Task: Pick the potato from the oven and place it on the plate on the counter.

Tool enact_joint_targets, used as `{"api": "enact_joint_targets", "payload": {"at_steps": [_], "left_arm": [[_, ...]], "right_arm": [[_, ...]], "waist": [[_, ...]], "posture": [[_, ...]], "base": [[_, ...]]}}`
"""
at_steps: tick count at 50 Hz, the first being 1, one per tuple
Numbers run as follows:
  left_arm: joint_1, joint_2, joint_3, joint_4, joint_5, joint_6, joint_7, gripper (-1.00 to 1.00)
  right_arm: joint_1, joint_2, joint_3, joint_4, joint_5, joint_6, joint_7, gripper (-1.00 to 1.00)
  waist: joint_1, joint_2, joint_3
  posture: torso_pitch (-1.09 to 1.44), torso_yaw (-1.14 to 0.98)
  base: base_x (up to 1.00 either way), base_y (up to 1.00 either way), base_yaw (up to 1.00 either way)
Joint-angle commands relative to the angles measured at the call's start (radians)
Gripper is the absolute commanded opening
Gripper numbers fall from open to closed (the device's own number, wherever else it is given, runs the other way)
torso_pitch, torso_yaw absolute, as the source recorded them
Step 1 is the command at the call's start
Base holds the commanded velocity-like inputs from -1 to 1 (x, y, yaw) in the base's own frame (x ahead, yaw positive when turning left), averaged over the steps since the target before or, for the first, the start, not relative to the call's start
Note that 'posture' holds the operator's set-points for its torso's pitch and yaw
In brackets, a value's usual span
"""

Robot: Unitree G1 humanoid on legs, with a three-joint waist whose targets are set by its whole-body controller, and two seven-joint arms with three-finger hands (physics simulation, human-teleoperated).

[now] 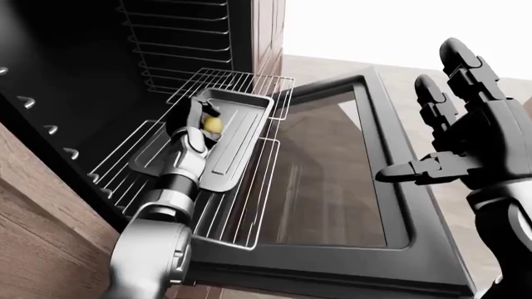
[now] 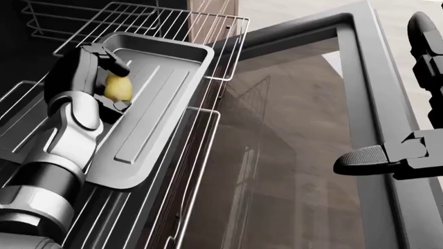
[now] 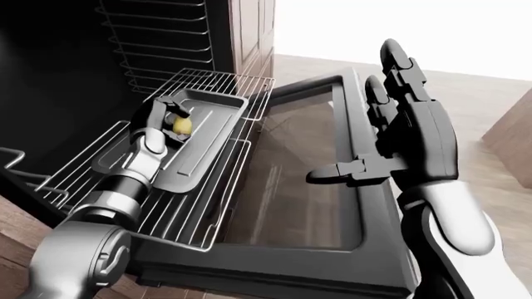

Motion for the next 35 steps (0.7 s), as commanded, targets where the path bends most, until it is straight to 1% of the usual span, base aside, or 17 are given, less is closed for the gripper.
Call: {"api": "enact_joint_targets", "payload": {"at_steps": [1,4,8,11,14,17,20,21,22,24,27,30,31,32,33,34,35], "left_arm": [[-0.039,0.003,0.000,-0.070,-0.006,-0.003,-0.025,-0.65],[-0.037,0.006,0.004,-0.181,-0.013,0.038,-0.073,-0.68],[-0.030,0.013,0.014,-0.301,-0.023,0.087,-0.127,-0.67],[-0.023,0.013,0.018,-0.386,-0.023,0.125,-0.163,-0.68],[-0.005,0.007,0.023,-0.538,-0.030,0.203,-0.235,-0.67],[0.003,0.001,0.025,-0.678,-0.033,0.280,-0.308,-0.60],[0.007,-0.008,0.015,-0.810,-0.017,0.361,-0.377,-0.60],[0.007,-0.012,0.012,-0.848,-0.010,0.385,-0.396,-0.60],[0.006,-0.015,0.011,-0.870,-0.005,0.397,-0.408,-0.60],[0.001,-0.022,0.007,-0.925,0.007,0.432,-0.439,-0.59],[-0.010,-0.026,0.004,-0.978,0.025,0.466,-0.474,-0.60],[-0.019,-0.031,-0.001,-1.041,0.045,0.507,-0.514,-0.60],[-0.021,-0.033,-0.001,-1.048,0.049,0.509,-0.520,-0.60],[-0.022,-0.034,-0.003,-1.061,0.055,0.517,-0.530,-0.60],[-0.021,-0.035,-0.002,-1.067,0.059,0.518,-0.535,-0.60],[-0.022,-0.036,-0.001,-1.070,0.060,0.518,-0.538,-0.60],[-0.021,-0.036,-0.002,-1.084,0.066,0.524,-0.546,-0.60]], "right_arm": [[-0.030,-0.015,-0.018,-0.023,-0.001,-0.019,-0.002,1.00],[-0.041,-0.020,-0.025,-0.030,0.009,-0.003,-0.006,1.00],[-0.068,-0.037,-0.052,-0.046,0.045,0.038,-0.021,1.00],[-0.069,-0.046,-0.054,-0.042,0.059,0.035,-0.031,1.00],[-0.085,-0.064,-0.075,-0.046,0.089,0.055,-0.044,1.00],[-0.099,-0.085,-0.092,-0.044,0.120,0.069,-0.062,1.00],[-0.110,-0.097,-0.102,-0.047,0.158,0.085,-0.091,1.00],[-0.115,-0.102,-0.104,-0.046,0.172,0.093,-0.102,1.00],[-0.116,-0.105,-0.105,-0.042,0.182,0.094,-0.112,1.00],[-0.120,-0.115,-0.111,-0.041,0.207,0.095,-0.130,1.00],[-0.124,-0.132,-0.114,-0.036,0.242,0.090,-0.156,1.00],[-0.130,-0.150,-0.120,-0.031,0.280,0.088,-0.185,1.00],[-0.131,-0.155,-0.120,-0.031,0.293,0.087,-0.195,1.00],[-0.129,-0.161,-0.116,-0.028,0.300,0.081,-0.203,1.00],[-0.128,-0.165,-0.113,-0.028,0.308,0.078,-0.210,1.00],[-0.129,-0.169,-0.113,-0.027,0.315,0.078,-0.216,1.00],[-0.128,-0.174,-0.109,-0.024,0.320,0.071,-0.221,1.00]], "waist": [[-0.001,0.000,-0.023],[-0.003,0.000,-0.020],[-0.005,0.000,-0.011],[-0.006,-0.001,-0.005],[-0.005,-0.002,-0.002],[-0.004,-0.004,0.002],[-0.002,-0.007,0.007],[-0.004,-0.001,-0.004],[-0.003,0.003,-0.004],[-0.009,0.006,-0.019],[-0.012,0.011,-0.028],[-0.014,-0.007,-0.020],[-0.014,-0.021,-0.017],[-0.015,-0.046,-0.017],[-0.010,-0.064,-0.027],[-0.019,-0.048,-0.017],[-0.015,-0.061,-0.016]], "posture": [[0.00,0.00],[0.00,0.00],[0.00,0.00],[0.00,0.00],[0.00,0.00],[0.00,0.00],[0.00,0.00],[0.00,0.00],[0.00,0.00],[0.00,0.00],[0.00,0.00],[0.00,0.00],[0.00,0.00],[0.00,0.00],[0.00,0.00],[0.00,0.00],[0.00,0.00]], "base": [[0.00,0.00,0.00],[0.00,0.00,0.00],[0.00,0.00,0.00],[0.00,0.00,0.00],[0.00,0.00,0.00],[0.00,0.00,0.00],[0.00,0.00,0.00],[-0.11,0.00,0.00],[-0.25,0.00,0.00],[-0.33,0.00,0.00],[-0.33,0.00,0.00],[-0.33,0.00,0.00],[-0.33,0.00,0.00],[-0.34,0.00,0.00],[-0.33,0.00,0.00],[-0.33,0.00,0.00],[-0.34,0.00,0.00]]}}
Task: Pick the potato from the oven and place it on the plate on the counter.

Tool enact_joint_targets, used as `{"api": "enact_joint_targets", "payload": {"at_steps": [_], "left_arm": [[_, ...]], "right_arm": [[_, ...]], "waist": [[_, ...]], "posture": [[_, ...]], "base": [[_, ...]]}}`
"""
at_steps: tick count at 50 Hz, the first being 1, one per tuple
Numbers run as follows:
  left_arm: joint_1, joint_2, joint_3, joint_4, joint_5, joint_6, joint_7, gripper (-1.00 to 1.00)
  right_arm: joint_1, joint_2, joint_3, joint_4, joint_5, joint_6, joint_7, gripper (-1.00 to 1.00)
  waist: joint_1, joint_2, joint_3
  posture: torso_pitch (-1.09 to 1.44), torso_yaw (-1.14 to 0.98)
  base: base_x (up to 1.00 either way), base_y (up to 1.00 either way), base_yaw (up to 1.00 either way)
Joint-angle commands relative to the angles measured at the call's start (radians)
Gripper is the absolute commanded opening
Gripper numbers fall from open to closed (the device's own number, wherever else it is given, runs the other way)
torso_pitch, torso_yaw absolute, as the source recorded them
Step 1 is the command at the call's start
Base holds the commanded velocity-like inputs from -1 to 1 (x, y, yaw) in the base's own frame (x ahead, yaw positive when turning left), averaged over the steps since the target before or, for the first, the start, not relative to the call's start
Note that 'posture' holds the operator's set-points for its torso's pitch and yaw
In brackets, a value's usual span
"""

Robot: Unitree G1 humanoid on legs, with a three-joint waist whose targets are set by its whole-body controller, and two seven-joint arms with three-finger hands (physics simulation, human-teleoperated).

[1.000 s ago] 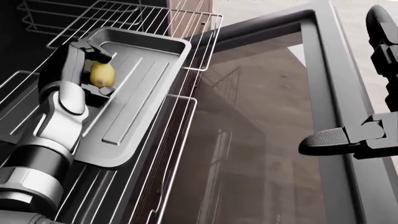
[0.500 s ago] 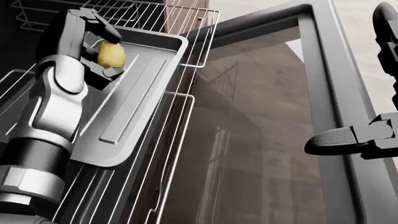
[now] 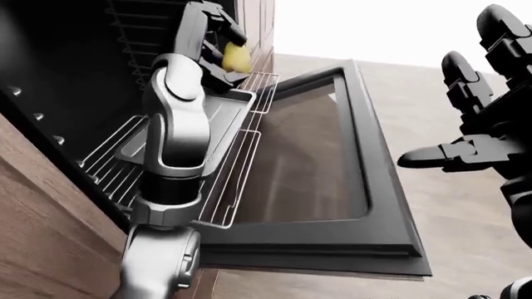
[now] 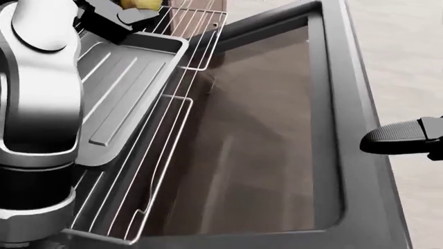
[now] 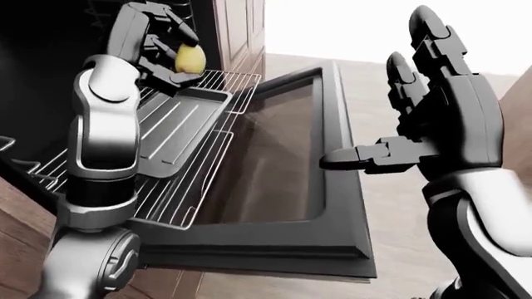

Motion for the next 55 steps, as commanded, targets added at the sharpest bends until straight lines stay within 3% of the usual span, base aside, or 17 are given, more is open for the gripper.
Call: {"api": "enact_joint_targets", "payload": {"at_steps": [1,12,14,15,16,18,24,32,36,38,44,46,48,50,52,53,55], "left_arm": [[-0.030,0.017,0.020,-0.039,0.022,-0.002,-0.006,-0.59],[-0.026,-0.009,0.009,-0.089,0.053,0.019,-0.041,-0.54],[-0.025,-0.013,0.008,-0.095,0.057,0.022,-0.046,-0.55],[-0.025,-0.014,0.007,-0.098,0.060,0.024,-0.049,-0.55],[-0.025,-0.016,0.007,-0.102,0.062,0.026,-0.051,-0.55],[-0.021,-0.020,0.007,-0.102,0.064,0.024,-0.051,-0.55],[-0.014,-0.029,0.003,-0.108,0.070,0.024,-0.056,-0.55],[-0.005,-0.035,0.001,-0.117,0.077,0.022,-0.062,-0.55],[-0.006,-0.037,0.002,-0.121,0.079,0.023,-0.065,-0.56],[-0.007,-0.038,0.000,-0.131,0.083,0.029,-0.071,-0.55],[-0.017,-0.037,-0.001,-0.162,0.094,0.050,-0.095,-0.56],[-0.014,-0.039,-0.001,-0.165,0.095,0.047,-0.096,-0.56],[-0.014,-0.038,0.002,-0.163,0.093,0.045,-0.097,-0.56],[-0.016,-0.036,0.002,-0.170,0.095,0.050,-0.103,-0.56],[-0.019,-0.031,0.006,-0.176,0.095,0.055,-0.109,-0.56],[-0.021,-0.030,0.007,-0.181,0.094,0.059,-0.112,-0.56],[-0.017,-0.030,0.005,-0.206,0.098,0.073,-0.123,-0.57]], "right_arm": [[-0.028,-0.021,0.002,-0.013,0.020,-0.039,-0.016,1.00],[-0.018,-0.051,0.001,-0.002,0.085,-0.065,-0.065,1.00],[-0.019,-0.059,-0.010,-0.007,0.108,-0.058,-0.076,1.00],[-0.017,-0.063,-0.012,-0.003,0.111,-0.062,-0.077,1.00],[-0.014,-0.068,-0.011,-0.001,0.114,-0.065,-0.080,1.00],[-0.008,-0.072,-0.006,0.001,0.114,-0.073,-0.083,1.00],[0.017,-0.073,0.001,-0.009,0.086,-0.098,-0.054,1.00],[0.021,-0.070,0.003,-0.014,0.073,-0.101,-0.042,1.00],[0.022,-0.066,0.004,-0.016,0.065,-0.100,-0.034,1.00],[0.022,-0.063,0.004,-0.014,0.058,-0.102,-0.028,1.00],[0.016,-0.060,0.007,-0.017,0.046,-0.096,-0.020,1.00],[0.009,-0.059,0.006,-0.022,0.048,-0.089,-0.022,1.00],[0.002,-0.050,0.002,-0.021,0.069,-0.081,-0.025,1.00],[0.002,-0.052,0.015,-0.017,0.057,-0.090,-0.024,1.00],[-0.006,-0.044,0.001,-0.024,0.088,-0.079,-0.039,1.00],[-0.005,-0.044,0.002,-0.023,0.097,-0.081,-0.044,1.00],[-0.007,-0.051,0.001,-0.024,0.118,-0.080,-0.056,1.00]], "waist": [[0.009,-0.023,-0.029],[0.041,0.027,-0.010],[0.046,0.080,0.001],[0.058,0.149,-0.017],[0.068,0.103,0.012],[0.068,0.115,-0.029],[0.085,0.080,0.023],[0.124,0.020,0.015],[0.128,-0.089,-0.005],[0.108,-0.030,0.048],[0.072,0.018,0.030],[0.075,0.080,0.014],[0.087,0.027,0.054],[0.090,0.016,0.047],[0.112,-0.054,0.046],[0.090,-0.003,0.045],[0.081,-0.013,0.021]], "posture": [[0.00,0.00],[0.00,0.00],[0.00,0.00],[0.00,0.00],[0.00,0.00],[0.00,0.00],[0.00,0.00],[0.00,0.00],[0.00,0.00],[0.00,0.00],[0.00,0.00],[0.00,0.00],[0.00,0.00],[0.00,0.00],[0.00,0.00],[0.00,0.00],[0.00,0.00]], "base": [[-0.34,0.00,0.00],[-0.52,-0.04,0.00],[-0.54,-0.36,0.00],[-0.54,-0.53,0.00],[-0.55,-0.68,0.00],[-0.55,-0.75,0.00],[-0.20,-0.91,0.00],[0.00,-1.00,0.00],[0.00,-1.00,0.00],[0.00,-1.00,0.00],[0.00,-0.98,0.00],[0.00,-0.52,0.00],[0.00,-0.03,0.00],[0.00,0.00,0.00],[0.00,0.21,0.50],[0.00,0.00,1.00],[0.00,0.00,1.00]]}}
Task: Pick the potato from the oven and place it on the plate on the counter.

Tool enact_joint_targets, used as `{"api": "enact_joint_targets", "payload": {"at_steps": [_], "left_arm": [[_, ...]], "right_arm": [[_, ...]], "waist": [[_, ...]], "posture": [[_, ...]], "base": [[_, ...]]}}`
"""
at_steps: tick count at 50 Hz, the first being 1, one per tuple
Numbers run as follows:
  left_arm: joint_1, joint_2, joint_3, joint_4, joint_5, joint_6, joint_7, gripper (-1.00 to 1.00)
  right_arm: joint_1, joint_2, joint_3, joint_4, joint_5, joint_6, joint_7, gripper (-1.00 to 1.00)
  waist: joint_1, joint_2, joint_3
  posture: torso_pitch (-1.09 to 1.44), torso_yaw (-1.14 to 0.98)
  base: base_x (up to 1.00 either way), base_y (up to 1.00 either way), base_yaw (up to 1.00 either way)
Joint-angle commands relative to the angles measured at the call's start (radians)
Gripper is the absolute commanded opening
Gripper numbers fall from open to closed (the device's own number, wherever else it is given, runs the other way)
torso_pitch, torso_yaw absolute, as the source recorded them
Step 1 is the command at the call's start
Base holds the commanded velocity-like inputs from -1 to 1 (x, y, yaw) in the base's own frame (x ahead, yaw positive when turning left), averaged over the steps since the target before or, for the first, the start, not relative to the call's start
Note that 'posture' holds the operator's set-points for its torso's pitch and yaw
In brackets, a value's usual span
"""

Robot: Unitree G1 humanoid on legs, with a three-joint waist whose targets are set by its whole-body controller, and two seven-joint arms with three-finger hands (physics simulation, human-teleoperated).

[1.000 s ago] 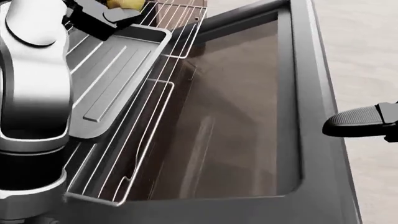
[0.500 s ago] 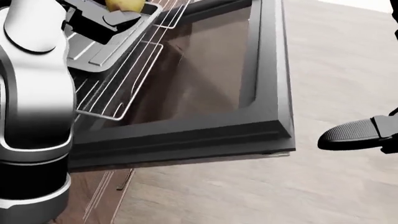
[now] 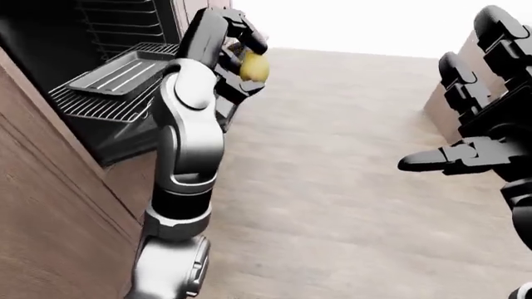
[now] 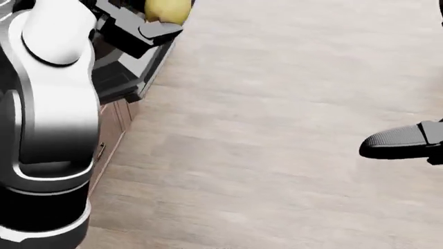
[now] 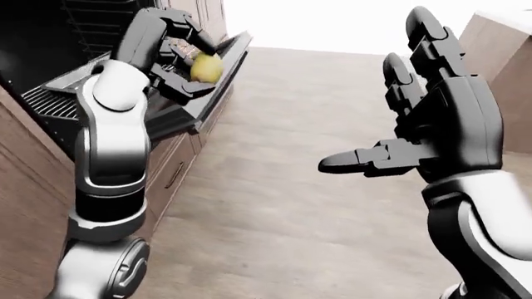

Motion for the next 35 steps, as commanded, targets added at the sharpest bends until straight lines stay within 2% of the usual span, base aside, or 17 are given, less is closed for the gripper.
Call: {"api": "enact_joint_targets", "payload": {"at_steps": [1,8,13,16,17,18,19,20,22,26,28,29,30,31,32,33,35], "left_arm": [[-0.047,0.029,0.050,-0.066,0.032,-0.001,0.020,-0.57],[-0.044,0.030,0.050,-0.101,0.036,0.017,0.002,-0.58],[-0.015,0.025,0.048,-0.154,0.041,0.040,-0.014,-0.58],[-0.010,0.029,0.052,-0.168,0.039,0.043,-0.020,-0.57],[-0.010,0.030,0.051,-0.176,0.041,0.048,-0.024,-0.58],[-0.010,0.031,0.051,-0.181,0.043,0.053,-0.026,-0.57],[-0.007,0.031,0.049,-0.193,0.047,0.059,-0.031,-0.57],[-0.004,0.031,0.046,-0.201,0.050,0.061,-0.035,-0.57],[0.006,0.027,0.045,-0.209,0.052,0.057,-0.035,-0.57],[0.016,0.022,0.050,-0.212,0.047,0.053,-0.029,-0.57],[0.018,0.023,0.048,-0.224,0.050,0.062,-0.034,-0.57],[0.019,0.023,0.048,-0.227,0.051,0.063,-0.035,-0.57],[0.019,0.024,0.050,-0.227,0.049,0.061,-0.035,-0.56],[0.020,0.026,0.050,-0.230,0.049,0.064,-0.037,-0.57],[0.017,0.027,0.050,-0.236,0.051,0.069,-0.040,-0.56],[0.017,0.027,0.050,-0.240,0.052,0.073,-0.043,-0.57],[0.023,0.026,0.048,-0.256,0.055,0.079,-0.048,-0.57]], "right_arm": [[-0.032,-0.019,0.002,-0.028,0.032,-0.044,-0.005,1.00],[-0.039,-0.035,0.009,-0.020,0.070,-0.048,-0.035,1.00],[-0.074,-0.063,0.024,-0.006,0.108,-0.039,-0.072,1.00],[-0.094,-0.076,0.046,0.010,0.108,-0.043,-0.081,1.00],[-0.103,-0.079,0.050,0.011,0.113,-0.038,-0.088,1.00],[-0.109,-0.080,0.055,0.012,0.115,-0.036,-0.092,1.00],[-0.116,-0.083,0.056,0.012,0.120,-0.031,-0.097,1.00],[-0.117,-0.083,0.061,0.015,0.117,-0.034,-0.097,1.00],[-0.126,-0.085,0.068,0.021,0.115,-0.031,-0.100,1.00],[-0.151,-0.089,0.086,0.033,0.107,-0.022,-0.099,1.00],[-0.153,-0.083,0.096,0.029,0.097,-0.020,-0.099,1.00],[-0.157,-0.080,0.099,0.028,0.095,-0.017,-0.099,1.00],[-0.162,-0.078,0.107,0.030,0.087,-0.016,-0.097,1.00],[-0.173,-0.076,0.109,0.027,0.091,-0.005,-0.102,1.00],[-0.177,-0.072,0.114,0.026,0.086,-0.002,-0.101,1.00],[-0.178,-0.068,0.118,0.023,0.083,0.001,-0.100,1.00],[-0.172,-0.059,0.121,0.016,0.073,0.002,-0.095,1.00]], "waist": [[0.014,-0.021,-0.038],[-0.003,-0.001,-0.028],[-0.010,0.037,-0.027],[-0.008,0.076,-0.033],[-0.004,0.102,-0.041],[0.007,0.147,-0.060],[0.002,0.104,-0.032],[0.002,0.095,-0.043],[0.008,0.057,-0.053],[-0.003,0.003,-0.022],[-0.007,-0.034,-0.013],[-0.008,-0.062,-0.020],[-0.019,-0.106,-0.036],[-0.019,-0.056,-0.013],[-0.011,-0.065,-0.015],[-0.008,-0.063,-0.025],[-0.007,-0.044,-0.034]], "posture": [[0.00,0.00],[0.00,0.00],[0.00,0.00],[0.00,0.00],[0.00,0.00],[0.00,0.00],[0.00,0.00],[0.00,0.00],[0.00,0.00],[0.00,0.00],[0.00,0.00],[0.00,0.00],[0.00,0.00],[0.00,0.00],[0.00,0.00],[0.00,0.00],[0.00,0.00]], "base": [[0.00,0.00,1.00],[0.00,0.00,1.00],[0.00,0.00,1.00],[0.00,0.00,1.00],[0.00,0.00,1.00],[0.00,0.00,1.00],[0.00,0.00,1.00],[0.00,0.00,1.00],[0.00,0.00,1.00],[0.00,0.00,1.00],[0.00,0.00,1.00],[0.00,0.00,1.00],[0.00,0.00,1.00],[0.00,0.00,1.00],[0.00,0.00,1.00],[0.00,0.00,1.00],[0.00,0.00,1.00]]}}
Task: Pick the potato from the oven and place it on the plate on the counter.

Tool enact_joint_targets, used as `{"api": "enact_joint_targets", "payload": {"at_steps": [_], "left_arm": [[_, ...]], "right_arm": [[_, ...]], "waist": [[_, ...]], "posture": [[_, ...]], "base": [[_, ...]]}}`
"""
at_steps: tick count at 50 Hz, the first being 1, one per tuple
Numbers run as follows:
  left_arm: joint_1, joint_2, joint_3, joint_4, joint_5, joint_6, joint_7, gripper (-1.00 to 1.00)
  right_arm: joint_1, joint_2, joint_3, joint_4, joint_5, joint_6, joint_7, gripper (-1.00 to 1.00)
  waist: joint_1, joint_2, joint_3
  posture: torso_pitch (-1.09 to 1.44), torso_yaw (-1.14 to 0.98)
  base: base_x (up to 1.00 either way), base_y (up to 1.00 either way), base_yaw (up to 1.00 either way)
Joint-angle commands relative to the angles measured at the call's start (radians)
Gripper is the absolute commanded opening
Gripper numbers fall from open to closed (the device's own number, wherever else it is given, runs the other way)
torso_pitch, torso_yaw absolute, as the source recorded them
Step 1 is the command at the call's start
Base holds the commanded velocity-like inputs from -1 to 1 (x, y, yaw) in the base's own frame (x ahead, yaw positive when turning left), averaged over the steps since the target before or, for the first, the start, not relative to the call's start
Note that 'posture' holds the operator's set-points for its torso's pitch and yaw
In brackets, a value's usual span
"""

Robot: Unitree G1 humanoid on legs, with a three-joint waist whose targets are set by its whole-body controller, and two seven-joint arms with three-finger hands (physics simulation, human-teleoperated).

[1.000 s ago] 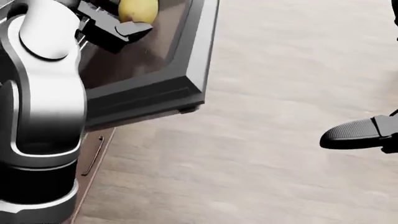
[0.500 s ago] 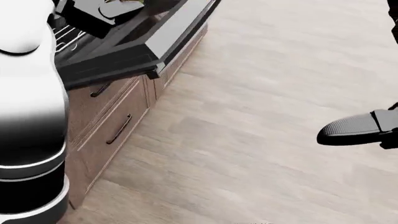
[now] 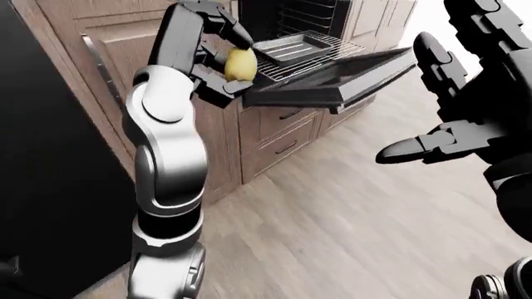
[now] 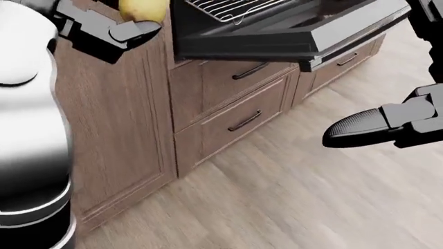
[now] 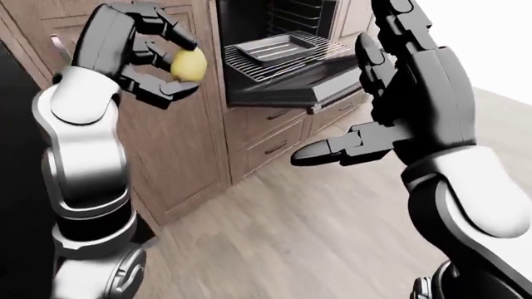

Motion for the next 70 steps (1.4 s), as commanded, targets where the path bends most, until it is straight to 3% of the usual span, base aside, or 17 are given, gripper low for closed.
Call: {"api": "enact_joint_targets", "payload": {"at_steps": [1,7,9,21,24,25,26,34,38,39,49,52,53,54,62,66,70], "left_arm": [[-0.036,0.013,0.019,-0.049,0.018,-0.019,0.015,-0.58],[-0.023,0.015,0.017,-0.087,0.027,0.003,-0.001,-0.58],[-0.017,0.012,0.016,-0.100,0.029,0.006,-0.004,-0.58],[0.005,0.022,0.031,-0.118,0.008,0.002,-0.003,-0.56],[0.022,0.024,0.030,-0.122,0.000,-0.006,0.003,-0.56],[0.025,0.024,0.031,-0.123,-0.002,-0.007,0.005,-0.56],[0.027,0.026,0.031,-0.126,-0.003,-0.006,0.004,-0.56],[0.052,0.036,0.035,-0.141,-0.011,-0.011,0.007,-0.56],[0.065,0.036,0.035,-0.151,-0.013,-0.015,0.009,-0.56],[0.067,0.034,0.034,-0.152,-0.015,-0.016,0.010,-0.55],[0.089,0.032,0.034,-0.158,-0.019,-0.031,0.014,-0.51],[0.091,0.032,0.033,-0.166,-0.017,-0.025,0.009,-0.51],[0.088,0.033,0.033,-0.169,-0.015,-0.021,0.005,-0.51],[0.086,0.034,0.034,-0.167,-0.015,-0.022,0.005,-0.51],[0.086,0.032,0.032,-0.170,-0.011,-0.020,0.003,-0.51],[0.088,0.034,0.033,-0.174,-0.011,-0.023,0.000,-0.51],[0.085,0.033,0.033,-0.167,-0.012,-0.027,0.002,-0.51]], "right_arm": [[-0.021,-0.002,-0.009,-0.017,-0.016,-0.022,0.002,1.00],[-0.037,0.018,0.010,-0.023,-0.037,-0.005,0.010,1.00],[-0.031,0.028,0.027,-0.014,-0.072,-0.018,0.028,1.00],[-0.037,0.151,0.124,0.006,-0.324,-0.015,0.168,1.00],[-0.042,0.177,0.134,0.003,-0.370,-0.007,0.201,1.00],[-0.044,0.183,0.135,0.003,-0.383,-0.006,0.211,1.00],[-0.043,0.189,0.136,0.003,-0.395,-0.008,0.221,1.00],[-0.026,0.227,0.127,0.001,-0.471,-0.027,0.283,1.00],[0.000,0.239,0.120,0.004,-0.508,-0.056,0.312,1.00],[0.008,0.243,0.121,0.005,-0.518,-0.067,0.318,1.00],[0.017,0.281,0.142,-0.018,-0.566,-0.068,0.347,1.00],[0.020,0.292,0.155,-0.016,-0.583,-0.075,0.354,1.00],[0.016,0.293,0.154,-0.019,-0.585,-0.068,0.355,1.00],[0.012,0.294,0.152,-0.019,-0.587,-0.065,0.358,1.00],[0.000,0.306,0.162,-0.032,-0.599,-0.044,0.366,1.00],[0.002,0.312,0.163,-0.033,-0.606,-0.045,0.374,1.00],[0.000,0.319,0.168,-0.030,-0.610,-0.048,0.377,1.00]], "waist": [[0.005,0.000,-0.022],[-0.011,0.088,-0.021],[-0.008,0.152,-0.041],[0.002,0.021,-0.011],[-0.005,-0.060,-0.060],[-0.013,-0.011,-0.018],[-0.005,-0.020,-0.015],[-0.011,0.072,-0.026],[-0.010,0.172,-0.069],[-0.003,0.145,-0.035],[0.001,0.033,-0.016],[-0.006,-0.051,-0.064],[-0.015,-0.003,-0.022],[-0.008,-0.013,-0.019],[-0.011,0.073,-0.029],[-0.010,0.176,-0.054],[0.013,0.124,-0.054]], "posture": [[0.00,0.00],[0.00,0.00],[0.00,0.00],[0.00,0.00],[0.00,0.00],[0.00,0.00],[0.00,0.00],[0.00,0.00],[0.00,0.00],[0.00,0.00],[0.00,0.00],[0.00,0.00],[0.00,0.00],[0.00,0.00],[0.00,0.00],[0.00,0.00],[0.00,0.00]], "base": [[0.00,0.00,1.00],[0.00,0.00,1.00],[0.00,0.00,1.00],[0.00,0.00,1.00],[0.00,0.00,1.00],[0.00,0.00,1.00],[0.00,0.00,1.00],[0.00,0.00,1.00],[0.00,0.00,1.00],[0.00,0.00,1.00],[0.00,0.00,1.00],[0.00,0.00,1.00],[0.00,0.00,1.00],[0.00,0.00,1.00],[0.00,0.00,1.00],[0.00,0.00,1.00],[0.00,0.00,1.00]]}}
